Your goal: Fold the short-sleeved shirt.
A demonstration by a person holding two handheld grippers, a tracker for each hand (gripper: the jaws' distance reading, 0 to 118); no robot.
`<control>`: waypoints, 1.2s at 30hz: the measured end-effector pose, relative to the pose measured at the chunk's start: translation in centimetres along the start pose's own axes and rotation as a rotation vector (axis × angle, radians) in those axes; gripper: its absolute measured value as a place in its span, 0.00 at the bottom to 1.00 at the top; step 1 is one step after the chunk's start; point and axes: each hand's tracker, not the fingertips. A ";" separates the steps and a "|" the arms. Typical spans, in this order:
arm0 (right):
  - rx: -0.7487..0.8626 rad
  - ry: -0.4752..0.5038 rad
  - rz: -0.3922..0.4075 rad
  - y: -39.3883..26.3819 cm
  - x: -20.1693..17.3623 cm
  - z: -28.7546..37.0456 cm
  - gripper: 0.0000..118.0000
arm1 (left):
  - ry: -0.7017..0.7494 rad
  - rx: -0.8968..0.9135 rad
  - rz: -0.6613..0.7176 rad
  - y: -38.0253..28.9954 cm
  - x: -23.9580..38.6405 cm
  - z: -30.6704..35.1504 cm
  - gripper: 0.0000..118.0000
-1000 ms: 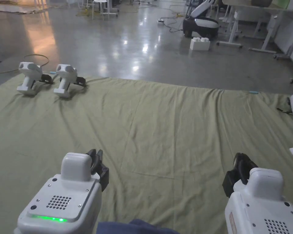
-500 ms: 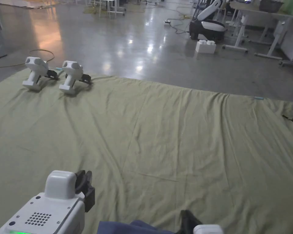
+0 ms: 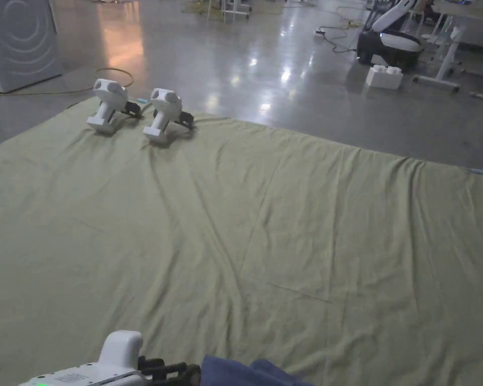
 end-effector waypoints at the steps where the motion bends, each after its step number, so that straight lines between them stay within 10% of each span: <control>1: 0.002 0.003 -0.009 -0.1 0.1 0.0 0.06 | -0.021 -0.027 0.024 -0.1 -0.5 -0.5 0.67; 13: 0.010 0.027 -0.020 -0.4 0.8 -0.1 0.06 | -0.440 -0.299 0.352 -0.8 -5.1 -10.4 0.69; 20: 0.019 0.043 -0.029 -0.6 1.0 -0.1 0.06 | -0.438 -0.353 0.295 -0.6 -5.6 -11.6 0.30; 36: 0.264 -0.094 0.042 8.9 5.0 2.9 0.06 | -0.437 -0.307 0.285 8.5 -11.7 -1.2 0.25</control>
